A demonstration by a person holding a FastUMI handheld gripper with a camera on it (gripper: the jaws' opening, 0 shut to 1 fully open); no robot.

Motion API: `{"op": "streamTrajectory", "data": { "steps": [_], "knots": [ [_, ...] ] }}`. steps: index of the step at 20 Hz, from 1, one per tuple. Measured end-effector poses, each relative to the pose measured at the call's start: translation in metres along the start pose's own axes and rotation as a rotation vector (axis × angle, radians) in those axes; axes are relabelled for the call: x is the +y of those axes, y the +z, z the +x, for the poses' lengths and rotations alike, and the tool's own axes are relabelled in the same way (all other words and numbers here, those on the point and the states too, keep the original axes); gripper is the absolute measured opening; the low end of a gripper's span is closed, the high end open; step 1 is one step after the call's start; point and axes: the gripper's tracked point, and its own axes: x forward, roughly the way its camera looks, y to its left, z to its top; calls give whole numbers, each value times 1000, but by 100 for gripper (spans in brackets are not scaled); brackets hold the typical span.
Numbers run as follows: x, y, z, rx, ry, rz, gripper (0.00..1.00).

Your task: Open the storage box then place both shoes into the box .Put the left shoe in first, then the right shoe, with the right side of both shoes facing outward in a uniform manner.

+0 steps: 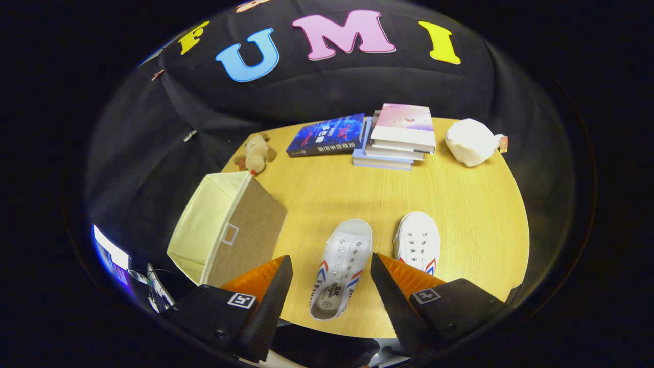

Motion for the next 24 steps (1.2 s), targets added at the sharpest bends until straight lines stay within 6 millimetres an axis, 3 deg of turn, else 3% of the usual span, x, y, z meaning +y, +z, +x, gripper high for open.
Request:
{"op": "streamTrajectory", "data": {
  "steps": [6, 8, 14, 15, 18, 22, 24],
  "knots": [
    [-24, -44, 52, 142, -38, 15, 87],
    [-27, -60, 65, 192, -50, 14, 81],
    [-35, -99, 97, 313, -88, -16, 79],
    [-34, -101, 100, 322, -88, -10, 74],
    [-26, -104, 109, 327, -60, 48, 47],
    [-30, -103, 106, 313, -46, 114, 17],
    [-30, -99, 104, 288, -37, 180, 10]
  ]
}}
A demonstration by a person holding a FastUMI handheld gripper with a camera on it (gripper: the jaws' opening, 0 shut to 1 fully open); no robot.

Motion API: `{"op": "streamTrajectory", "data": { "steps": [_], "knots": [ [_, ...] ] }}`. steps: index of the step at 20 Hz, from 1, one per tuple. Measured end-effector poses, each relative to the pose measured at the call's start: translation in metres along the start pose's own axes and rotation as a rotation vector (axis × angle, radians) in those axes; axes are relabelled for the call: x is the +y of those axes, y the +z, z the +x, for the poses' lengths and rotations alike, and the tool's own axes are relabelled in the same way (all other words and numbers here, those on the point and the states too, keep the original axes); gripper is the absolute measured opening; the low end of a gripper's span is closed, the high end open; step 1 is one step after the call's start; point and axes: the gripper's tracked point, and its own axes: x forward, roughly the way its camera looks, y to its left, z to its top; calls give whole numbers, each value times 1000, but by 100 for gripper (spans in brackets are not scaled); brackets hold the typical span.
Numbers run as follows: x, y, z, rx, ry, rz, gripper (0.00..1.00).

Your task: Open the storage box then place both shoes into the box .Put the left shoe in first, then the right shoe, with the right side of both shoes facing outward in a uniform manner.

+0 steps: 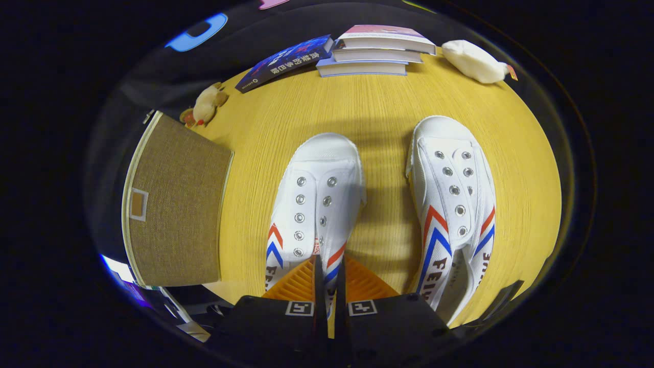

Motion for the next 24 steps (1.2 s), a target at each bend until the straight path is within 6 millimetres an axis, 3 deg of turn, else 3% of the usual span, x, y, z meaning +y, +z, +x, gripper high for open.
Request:
{"op": "streamTrajectory", "data": {
  "steps": [5, 11, 18, 21, 24],
  "knots": [
    [2, 9, -18, -60, -30, -41, 5],
    [47, 46, -79, -170, 33, 2, 5],
    [158, 112, -163, -307, 196, 9, 5],
    [202, 116, -175, -298, 242, 1, 5],
    [242, 107, -164, -254, 255, 0, 5]
  ]
}}
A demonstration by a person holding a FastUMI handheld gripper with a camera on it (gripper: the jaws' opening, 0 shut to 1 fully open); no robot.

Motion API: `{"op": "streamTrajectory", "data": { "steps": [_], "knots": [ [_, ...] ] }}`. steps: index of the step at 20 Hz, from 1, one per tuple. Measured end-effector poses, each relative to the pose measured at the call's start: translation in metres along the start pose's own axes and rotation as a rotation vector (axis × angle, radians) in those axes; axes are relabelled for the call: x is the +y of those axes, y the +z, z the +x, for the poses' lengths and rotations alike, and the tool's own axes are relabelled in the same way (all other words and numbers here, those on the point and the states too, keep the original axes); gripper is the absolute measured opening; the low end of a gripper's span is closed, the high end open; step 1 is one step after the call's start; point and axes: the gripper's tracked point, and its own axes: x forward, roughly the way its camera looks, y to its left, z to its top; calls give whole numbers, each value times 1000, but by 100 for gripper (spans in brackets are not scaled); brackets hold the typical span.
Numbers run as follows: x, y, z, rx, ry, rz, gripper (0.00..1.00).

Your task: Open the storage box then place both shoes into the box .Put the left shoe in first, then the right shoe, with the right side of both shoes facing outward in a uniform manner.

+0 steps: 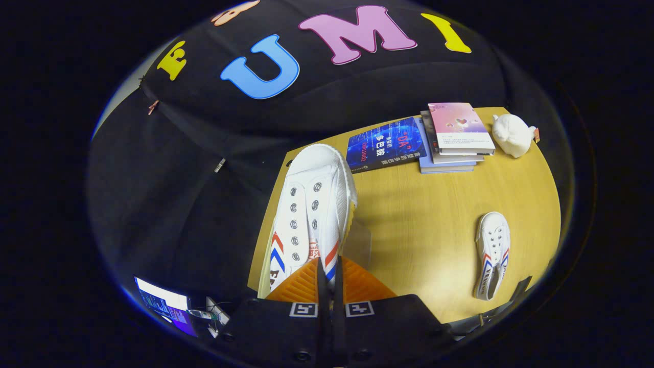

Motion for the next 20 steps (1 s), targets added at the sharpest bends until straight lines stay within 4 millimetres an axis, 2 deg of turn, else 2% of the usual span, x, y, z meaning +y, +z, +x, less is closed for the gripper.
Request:
{"op": "streamTrajectory", "data": {
  "steps": [4, 8, 11, 16, 20],
  "knots": [
    [42, -34, 32, 99, 18, 10, 5],
    [60, -72, 63, 192, -24, 17, 5],
    [64, -88, 84, 225, -56, 24, 5],
    [54, -104, 111, 256, -120, 16, 5],
    [54, -119, 121, 292, -132, 21, 5]
  ]
}}
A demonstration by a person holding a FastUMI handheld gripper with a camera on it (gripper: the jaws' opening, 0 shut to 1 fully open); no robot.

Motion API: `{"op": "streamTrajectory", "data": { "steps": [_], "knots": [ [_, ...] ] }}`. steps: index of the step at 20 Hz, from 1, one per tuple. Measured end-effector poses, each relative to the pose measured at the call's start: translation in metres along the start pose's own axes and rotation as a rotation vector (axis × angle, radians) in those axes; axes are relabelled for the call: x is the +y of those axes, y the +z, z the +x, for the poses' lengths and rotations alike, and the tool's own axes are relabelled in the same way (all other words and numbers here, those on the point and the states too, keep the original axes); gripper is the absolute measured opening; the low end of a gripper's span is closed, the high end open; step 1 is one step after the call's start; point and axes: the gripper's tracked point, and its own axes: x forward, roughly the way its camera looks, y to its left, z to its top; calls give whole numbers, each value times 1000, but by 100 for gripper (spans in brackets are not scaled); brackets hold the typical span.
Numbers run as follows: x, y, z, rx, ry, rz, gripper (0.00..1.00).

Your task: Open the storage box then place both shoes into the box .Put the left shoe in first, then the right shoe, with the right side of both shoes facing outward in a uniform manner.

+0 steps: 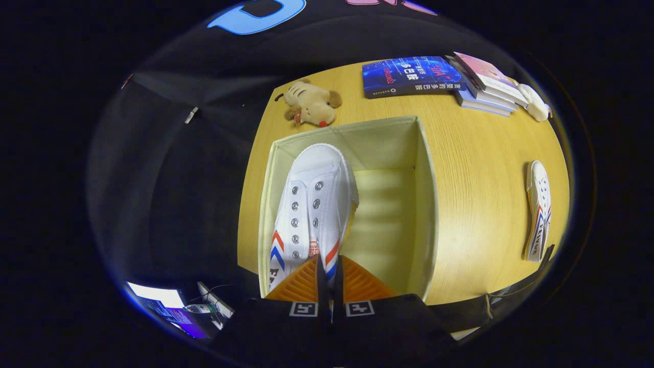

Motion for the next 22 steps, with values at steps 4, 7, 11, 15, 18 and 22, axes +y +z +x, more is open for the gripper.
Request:
{"op": "streamTrajectory", "data": {
  "steps": [4, 7, 11, 15, 18, 22],
  "knots": [
    [6, -1, 12, 1, 4, 23, 5],
    [7, -8, 25, 16, 16, 19, 5],
    [24, -6, 23, 5, 107, 17, 45],
    [24, 6, 6, -45, 137, -19, 96],
    [22, 21, -18, -115, 178, -22, 96],
    [-1, 49, -60, -225, 187, -51, 96]
  ]
}}
